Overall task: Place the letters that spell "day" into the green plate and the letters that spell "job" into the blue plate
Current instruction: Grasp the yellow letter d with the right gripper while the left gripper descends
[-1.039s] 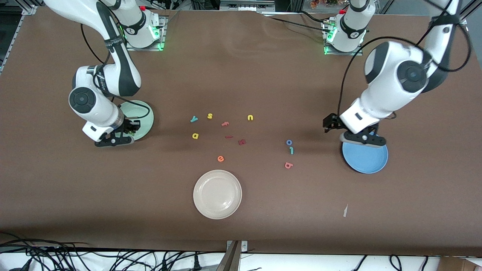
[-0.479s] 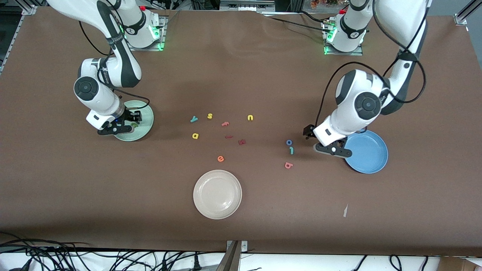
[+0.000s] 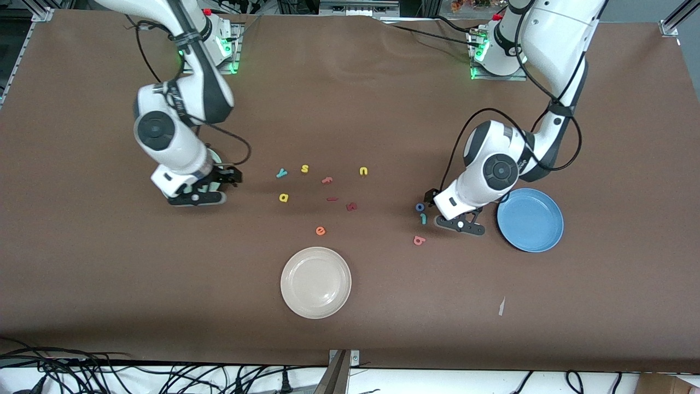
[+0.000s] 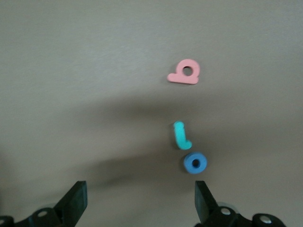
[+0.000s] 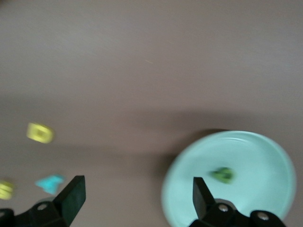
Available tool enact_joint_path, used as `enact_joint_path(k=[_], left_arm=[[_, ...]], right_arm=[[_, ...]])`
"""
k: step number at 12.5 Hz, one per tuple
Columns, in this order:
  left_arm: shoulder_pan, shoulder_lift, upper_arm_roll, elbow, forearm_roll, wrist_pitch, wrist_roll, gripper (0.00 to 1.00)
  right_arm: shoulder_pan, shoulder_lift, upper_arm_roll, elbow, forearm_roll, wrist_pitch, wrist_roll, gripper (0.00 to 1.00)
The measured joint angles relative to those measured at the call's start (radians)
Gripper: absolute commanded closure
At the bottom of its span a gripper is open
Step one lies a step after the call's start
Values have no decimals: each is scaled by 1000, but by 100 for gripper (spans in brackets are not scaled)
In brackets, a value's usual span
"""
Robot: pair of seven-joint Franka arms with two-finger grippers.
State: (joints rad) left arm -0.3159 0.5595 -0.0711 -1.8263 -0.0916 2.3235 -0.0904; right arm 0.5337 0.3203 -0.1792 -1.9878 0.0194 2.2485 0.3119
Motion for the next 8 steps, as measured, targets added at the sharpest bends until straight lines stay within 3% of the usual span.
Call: enact_joint_path(k=[5, 7, 8], left_arm=[[-47, 90, 4, 57, 0, 85, -21, 11], [-51, 127, 7, 73, 0, 121, -21, 13], [-53, 139, 8, 83, 0, 126, -21, 18]], right_arm=[[79, 184, 36, 110, 2, 118, 453, 1], [95, 222, 47, 114, 2, 161, 568, 11], [105, 234, 49, 116, 2, 168, 591, 23]])
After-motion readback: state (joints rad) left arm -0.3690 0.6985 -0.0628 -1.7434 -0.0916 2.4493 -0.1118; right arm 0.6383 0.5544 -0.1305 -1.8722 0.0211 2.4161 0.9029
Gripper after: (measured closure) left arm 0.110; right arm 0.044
